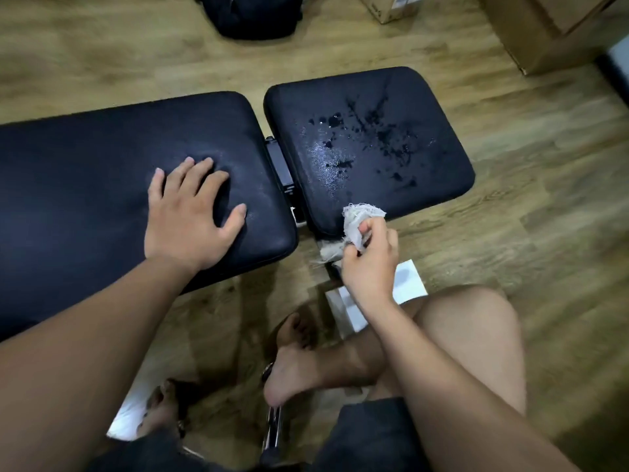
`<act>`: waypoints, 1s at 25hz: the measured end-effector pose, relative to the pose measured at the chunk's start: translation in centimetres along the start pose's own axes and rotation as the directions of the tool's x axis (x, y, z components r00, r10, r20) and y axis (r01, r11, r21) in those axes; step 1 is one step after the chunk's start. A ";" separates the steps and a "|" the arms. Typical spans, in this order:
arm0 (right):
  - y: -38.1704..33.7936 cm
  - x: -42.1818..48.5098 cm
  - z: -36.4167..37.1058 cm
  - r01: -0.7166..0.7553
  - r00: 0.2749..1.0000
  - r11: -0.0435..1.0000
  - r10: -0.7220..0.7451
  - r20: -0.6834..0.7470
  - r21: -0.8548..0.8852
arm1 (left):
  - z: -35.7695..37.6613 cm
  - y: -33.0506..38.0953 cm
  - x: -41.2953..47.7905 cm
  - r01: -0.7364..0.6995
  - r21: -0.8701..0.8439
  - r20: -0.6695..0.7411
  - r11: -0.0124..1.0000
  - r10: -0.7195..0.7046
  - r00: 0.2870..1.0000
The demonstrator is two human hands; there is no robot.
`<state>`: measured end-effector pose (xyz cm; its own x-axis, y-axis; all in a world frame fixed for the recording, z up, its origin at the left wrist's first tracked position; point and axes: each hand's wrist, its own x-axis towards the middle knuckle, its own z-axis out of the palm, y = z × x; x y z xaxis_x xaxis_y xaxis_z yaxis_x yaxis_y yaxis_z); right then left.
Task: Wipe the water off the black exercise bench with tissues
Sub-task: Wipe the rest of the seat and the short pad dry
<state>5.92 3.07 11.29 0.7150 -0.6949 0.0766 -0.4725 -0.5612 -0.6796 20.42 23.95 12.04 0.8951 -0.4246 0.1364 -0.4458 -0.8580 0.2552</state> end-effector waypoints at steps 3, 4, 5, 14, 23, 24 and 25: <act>2.8 4.5 -2.7 -0.058 0.990 0.998 0.054 -0.127 -0.025 | 0.0 0.0 0.0 -0.008 0.014 0.004 1.000 0.008 1.000; 3.7 6.7 -3.9 -0.137 0.978 0.989 0.127 -0.168 -0.048 | 0.1 0.0 0.1 -0.009 0.017 0.000 1.000 0.009 1.000; 4.3 8.6 -5.0 -0.205 0.964 0.976 0.188 -0.188 -0.074 | 0.1 0.0 0.2 -0.010 0.020 -0.004 1.000 0.010 1.000; -3.4 -2.2 1.9 0.063 0.989 0.993 -0.076 0.128 0.104 | -0.1 0.1 0.0 0.000 0.020 0.000 1.000 0.000 1.000; 6.6 11.7 -8.4 -0.273 0.929 0.962 0.270 -0.252 0.022 | 0.0 -0.1 0.0 -0.003 0.035 0.005 0.999 0.002 1.000; 7.8 14.0 -8.7 -0.394 0.867 0.915 0.400 -0.297 0.083 | 0.0 0.0 0.0 -0.005 0.037 0.007 0.999 0.004 1.000; 8.1 15.3 -8.3 -0.456 0.824 0.882 0.469 -0.319 0.118 | 0.0 0.0 0.1 -0.003 0.033 0.006 0.999 0.003 1.000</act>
<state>8.76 -15.88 13.04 0.2032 -0.9789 -0.0230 -0.6824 -0.1247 -0.7202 20.48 23.94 12.02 0.8937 -0.4288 0.1318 -0.4482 -0.8656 0.2232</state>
